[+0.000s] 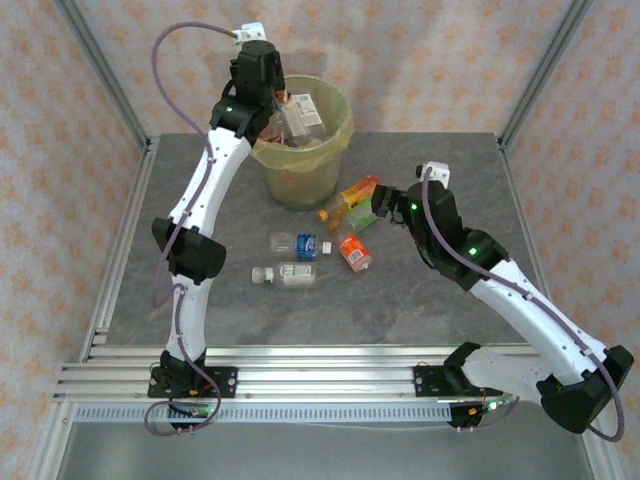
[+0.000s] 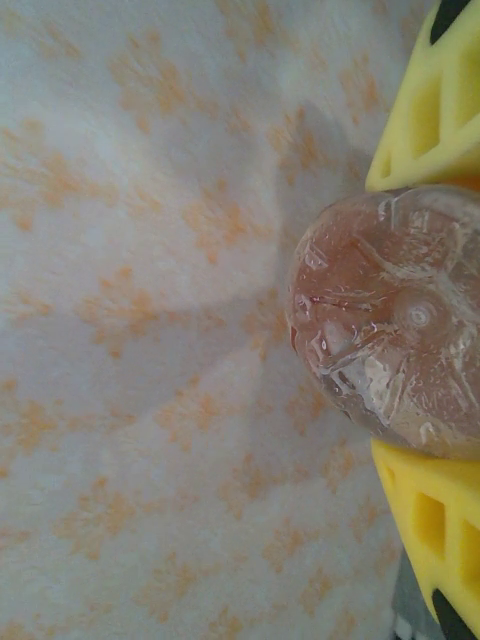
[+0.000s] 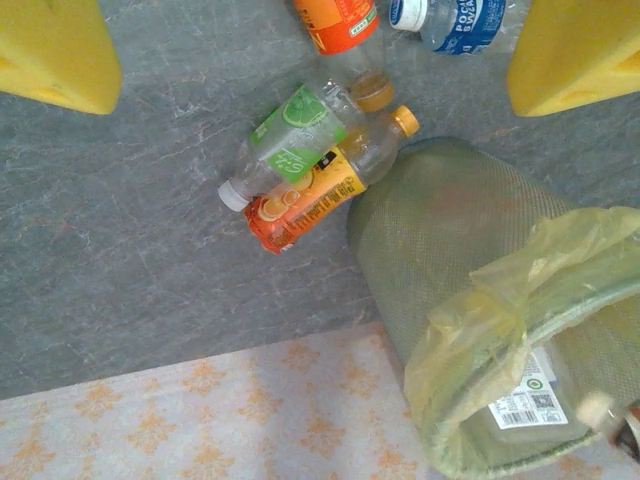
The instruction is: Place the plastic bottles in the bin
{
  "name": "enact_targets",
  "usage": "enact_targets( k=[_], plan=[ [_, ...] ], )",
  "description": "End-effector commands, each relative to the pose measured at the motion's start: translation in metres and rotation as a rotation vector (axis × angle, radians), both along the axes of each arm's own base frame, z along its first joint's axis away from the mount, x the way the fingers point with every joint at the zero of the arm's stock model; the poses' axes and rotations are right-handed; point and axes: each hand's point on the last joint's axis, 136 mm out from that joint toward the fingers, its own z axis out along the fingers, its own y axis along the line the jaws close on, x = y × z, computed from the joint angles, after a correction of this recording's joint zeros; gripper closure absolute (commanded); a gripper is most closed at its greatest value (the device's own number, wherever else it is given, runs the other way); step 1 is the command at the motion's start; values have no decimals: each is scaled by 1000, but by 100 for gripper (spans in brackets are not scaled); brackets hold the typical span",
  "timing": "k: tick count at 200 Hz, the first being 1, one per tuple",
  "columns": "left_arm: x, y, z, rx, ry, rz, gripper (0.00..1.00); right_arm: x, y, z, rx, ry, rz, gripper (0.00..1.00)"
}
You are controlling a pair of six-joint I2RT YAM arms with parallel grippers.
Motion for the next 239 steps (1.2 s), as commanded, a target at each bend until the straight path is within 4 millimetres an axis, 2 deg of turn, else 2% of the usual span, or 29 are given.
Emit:
enact_targets(
  k=[1, 39, 103, 156, 200, 222, 239],
  plan=[
    [-15, 20, 19, 86, 2, 91, 57, -7, -11, -9, -10, 19, -41, 1],
    [-13, 29, 8, 148, 37, 148, 56, -6, -10, -18, -13, 37, -47, 1],
    [6, 23, -25, 162, 77, 145, 57, -5, -6, -23, -14, 50, -33, 1],
    [12, 19, -58, 131, 116, 140, 55, -4, -3, -27, -11, 56, -20, 1],
    [14, 6, -88, 105, 180, 63, 48, -1, 2, -33, -16, 73, -8, 1],
    [12, -3, -97, 102, 209, 5, 40, 1, 5, -35, -17, 82, 0, 1],
    [11, -5, -97, 109, 220, -13, 29, 2, 7, -35, -16, 84, 6, 1]
  ],
)
